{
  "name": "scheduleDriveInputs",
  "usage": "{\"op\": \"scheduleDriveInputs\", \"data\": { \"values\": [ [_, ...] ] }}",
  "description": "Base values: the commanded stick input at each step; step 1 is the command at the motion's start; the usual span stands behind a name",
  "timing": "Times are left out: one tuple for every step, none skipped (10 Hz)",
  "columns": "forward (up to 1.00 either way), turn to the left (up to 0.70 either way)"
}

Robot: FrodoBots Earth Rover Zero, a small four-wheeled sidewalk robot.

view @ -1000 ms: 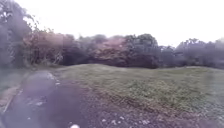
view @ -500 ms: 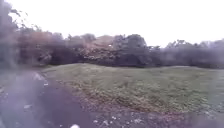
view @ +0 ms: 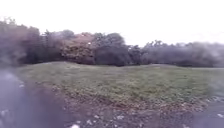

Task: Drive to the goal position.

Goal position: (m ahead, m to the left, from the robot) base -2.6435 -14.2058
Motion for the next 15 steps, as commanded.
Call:
{"op": "scheduleDriveInputs", "data": {
  "values": [
    [0.0,-0.6],
    [0.0,-0.6],
    [0.0,-0.6],
    [0.0,-0.6],
    [0.0,-0.6],
    [0.0,-0.6],
    [0.0,-0.6],
    [0.0,-0.6],
    [0.0,-0.6],
    [0.0,-0.6],
    [0.0,-0.6],
    [0.0,-0.6],
    [0.0,-0.6],
    [0.0,-0.6],
    [0.0,-0.6]
  ]
}}
